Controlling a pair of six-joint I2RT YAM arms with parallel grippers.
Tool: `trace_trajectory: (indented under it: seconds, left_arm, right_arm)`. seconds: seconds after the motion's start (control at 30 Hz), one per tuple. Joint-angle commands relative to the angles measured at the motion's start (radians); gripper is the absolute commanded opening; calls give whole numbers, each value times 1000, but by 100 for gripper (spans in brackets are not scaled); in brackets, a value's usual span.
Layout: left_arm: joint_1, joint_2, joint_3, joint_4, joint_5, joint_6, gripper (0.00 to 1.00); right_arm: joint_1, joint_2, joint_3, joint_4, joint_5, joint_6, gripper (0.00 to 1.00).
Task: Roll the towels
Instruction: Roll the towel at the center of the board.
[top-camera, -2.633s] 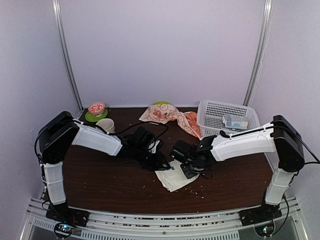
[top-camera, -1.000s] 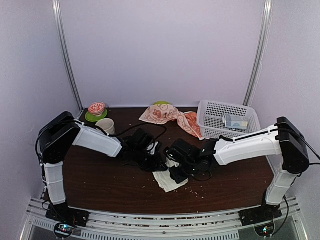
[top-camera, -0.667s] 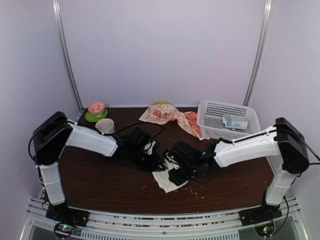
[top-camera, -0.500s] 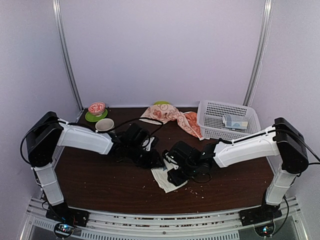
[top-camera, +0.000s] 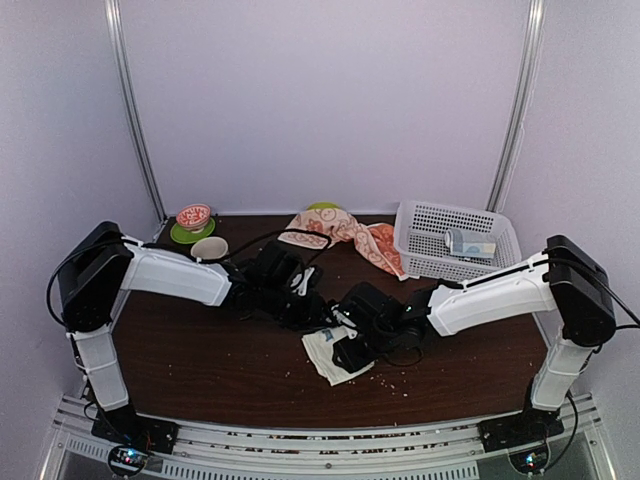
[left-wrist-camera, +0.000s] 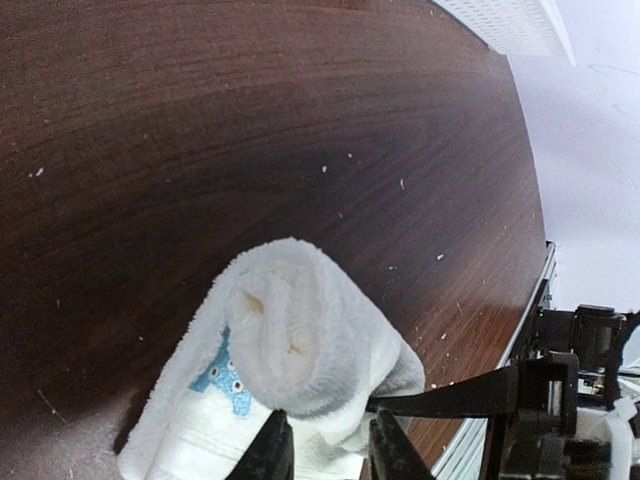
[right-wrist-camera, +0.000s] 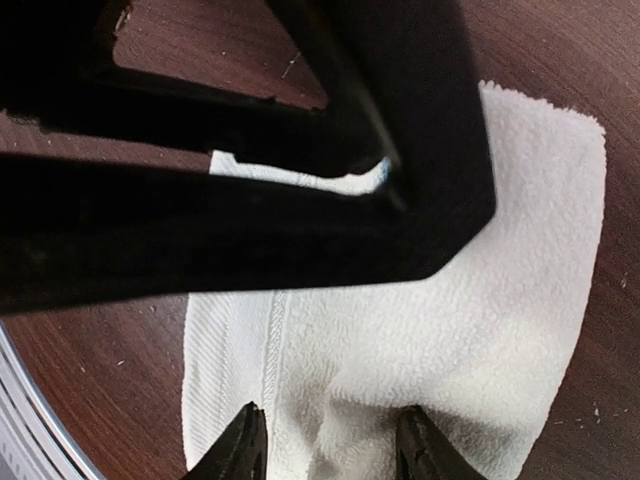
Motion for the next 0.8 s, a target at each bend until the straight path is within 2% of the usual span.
trace_trajectory:
  seconds: [0.0, 0.17, 0.27, 0.53, 0.77]
  left_arm:
    - [-1, 40, 47, 104, 35, -22, 26]
    - [-2, 99, 67, 121, 34, -39, 26]
    - [3, 134, 75, 78, 23, -48, 21]
    - [12, 192, 77, 29, 3, -51, 16]
    - [14, 212, 92, 5, -6, -41, 14]
  right_arm:
    - [-7, 27, -20, -17, -14, 0, 45]
    - [-9, 29, -17, -16, -25, -5, 45]
    - [-9, 13, -17, -21, -27, -9, 46]
    - [-9, -42, 6, -42, -53, -10, 57]
    - [-50, -156, 6, -64, -51, 32, 61]
